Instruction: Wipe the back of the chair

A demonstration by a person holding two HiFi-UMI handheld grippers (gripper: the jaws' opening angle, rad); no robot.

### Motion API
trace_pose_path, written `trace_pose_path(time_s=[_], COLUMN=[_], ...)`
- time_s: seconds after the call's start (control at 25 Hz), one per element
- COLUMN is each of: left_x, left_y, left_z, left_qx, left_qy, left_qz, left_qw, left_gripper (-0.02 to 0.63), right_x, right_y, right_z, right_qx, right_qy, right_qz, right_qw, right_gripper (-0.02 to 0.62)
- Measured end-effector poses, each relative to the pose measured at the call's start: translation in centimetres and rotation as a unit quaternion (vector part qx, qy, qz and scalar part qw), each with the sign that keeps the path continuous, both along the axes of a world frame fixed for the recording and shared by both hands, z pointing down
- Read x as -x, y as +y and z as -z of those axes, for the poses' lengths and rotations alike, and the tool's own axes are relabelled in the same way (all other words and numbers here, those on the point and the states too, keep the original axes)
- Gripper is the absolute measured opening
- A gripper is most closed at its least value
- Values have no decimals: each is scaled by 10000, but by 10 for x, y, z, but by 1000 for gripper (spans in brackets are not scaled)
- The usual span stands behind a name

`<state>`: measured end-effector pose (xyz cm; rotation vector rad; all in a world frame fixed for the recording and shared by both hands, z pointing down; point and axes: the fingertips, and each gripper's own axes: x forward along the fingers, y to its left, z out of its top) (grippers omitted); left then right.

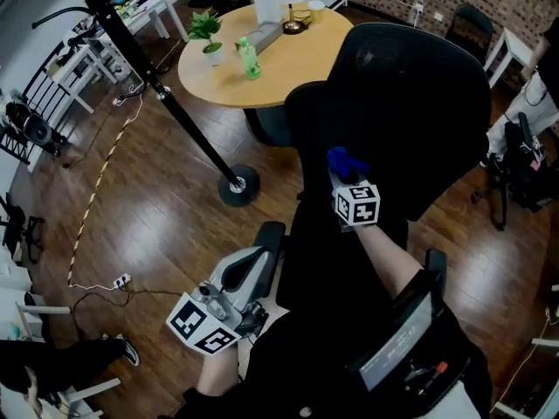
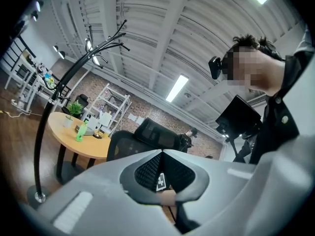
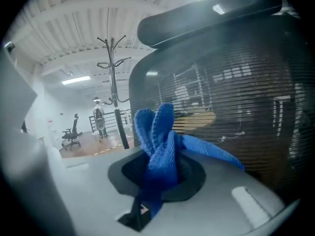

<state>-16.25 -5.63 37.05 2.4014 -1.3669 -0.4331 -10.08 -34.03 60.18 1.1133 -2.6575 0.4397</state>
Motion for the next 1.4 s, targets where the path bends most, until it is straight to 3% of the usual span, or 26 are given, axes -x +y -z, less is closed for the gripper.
trace_pose_path(time_s=[0.12,0.24,0.36,0.48,0.6,0.72,0.8,1.12,1.4], left_x=[10,15,19,21,19,12,6,-41,-84], left_y=[5,9,15,19,22,20,18,1,-13], left_z=[-1,0,0,-1,-2,-4,-5,-4,-7], left_qx=[16,19,58,73,81,125,161,193,196], left_qy=[-6,-35,-57,-72,-90,-113,-114,-73,-97], left_qz=[173,252,350,405,383,251,125,-538,-1131], left_qw=[9998,9997,9994,9991,9992,9995,9997,9983,9933], left_gripper=[3,3,3,3,3,3,3,3,3], right_x=[48,105,144,150,125,72,30,-95,-200], right_y=[12,35,66,81,62,29,12,-2,-7], right_z=[-11,-10,6,8,-17,-43,-53,-56,-52], right_qx=[159,163,223,401,438,481,424,372,422], right_qy=[55,191,-220,-593,-250,130,383,436,433], right_qz=[555,1477,2277,2571,1999,1014,479,-468,-1478], right_qw=[9983,9887,9732,9637,9785,9936,9972,9973,9872], right_gripper=[54,54,54,53,53,53,53,52,52])
